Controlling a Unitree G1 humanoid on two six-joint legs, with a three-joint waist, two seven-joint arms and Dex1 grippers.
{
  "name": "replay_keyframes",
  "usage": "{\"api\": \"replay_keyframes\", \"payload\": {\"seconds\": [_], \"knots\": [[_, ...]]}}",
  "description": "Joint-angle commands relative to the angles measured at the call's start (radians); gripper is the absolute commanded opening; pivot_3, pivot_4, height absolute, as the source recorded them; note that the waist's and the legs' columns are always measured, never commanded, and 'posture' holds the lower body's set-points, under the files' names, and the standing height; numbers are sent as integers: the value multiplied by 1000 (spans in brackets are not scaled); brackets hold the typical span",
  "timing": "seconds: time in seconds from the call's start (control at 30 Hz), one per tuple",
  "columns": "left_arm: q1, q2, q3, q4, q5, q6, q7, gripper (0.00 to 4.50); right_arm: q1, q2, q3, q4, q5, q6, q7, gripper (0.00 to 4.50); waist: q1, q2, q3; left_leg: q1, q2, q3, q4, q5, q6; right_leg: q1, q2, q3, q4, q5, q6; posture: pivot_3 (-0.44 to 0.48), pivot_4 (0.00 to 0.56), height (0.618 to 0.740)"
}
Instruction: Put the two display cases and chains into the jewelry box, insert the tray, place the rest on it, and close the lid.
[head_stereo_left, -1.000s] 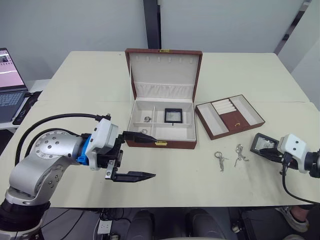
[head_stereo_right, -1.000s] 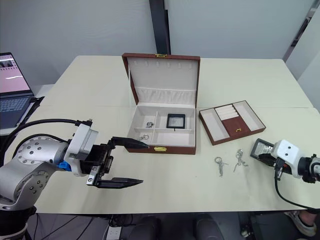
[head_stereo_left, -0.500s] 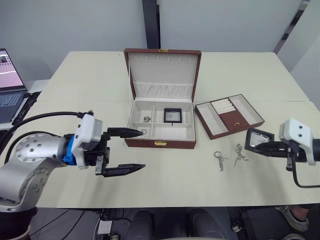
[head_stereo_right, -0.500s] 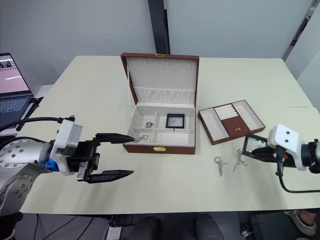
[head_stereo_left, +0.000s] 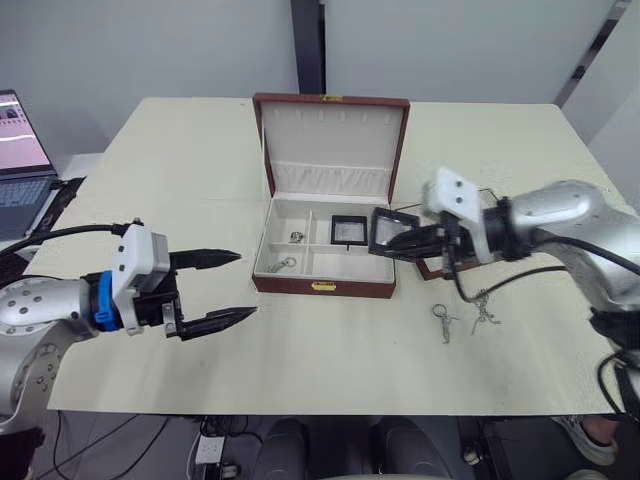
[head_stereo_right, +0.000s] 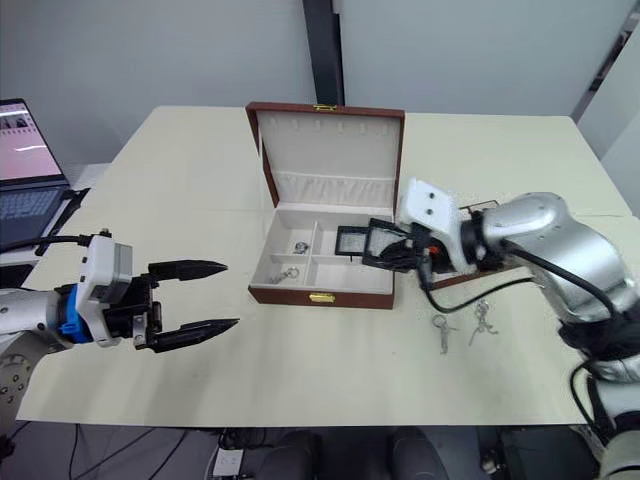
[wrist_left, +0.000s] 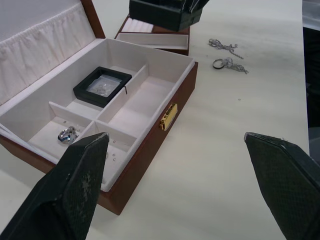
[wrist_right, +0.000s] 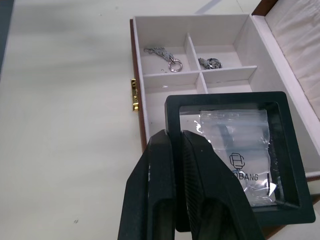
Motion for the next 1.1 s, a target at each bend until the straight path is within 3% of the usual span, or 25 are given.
{"api": "replay_keyframes", "payload": {"seconds": [0.03,0.2,0.43,1.0,1.03,1.1], "knots": [[0,16,26,-20,3,-12,4,4500,-60,79,81,58,-67,-40,-4,3,-2,0,0,0,0,0,0,0,0,0,0,0,0,0,0,0,150,740],[5,11,13,-52,2,-4,18,4500,-101,191,153,195,-155,-113,-9,3,-2,0,0,0,0,0,0,0,0,0,0,-1,1,0,0,0,150,740],[-1,9,-8,-77,5,-1,31,4500,-108,256,191,286,-218,-162,22,3,-3,0,0,1,0,0,0,0,0,0,0,-1,1,0,0,0,150,740],[-17,18,-38,-80,26,-6,45,4500,-92,300,177,322,-258,-147,70,3,-3,0,0,1,0,0,0,0,0,-1,0,-1,1,0,0,0,150,740],[-18,18,-38,-77,28,-6,44,4500,-100,304,160,329,-251,-146,67,716,-3,0,0,1,0,0,0,0,0,-1,0,-1,1,0,0,0,150,740],[-19,18,-38,-72,31,-6,42,4500,-112,313,130,336,-238,-143,64,1215,-3,0,0,1,0,0,0,0,0,-1,0,-1,1,0,0,0,150,740]]}}
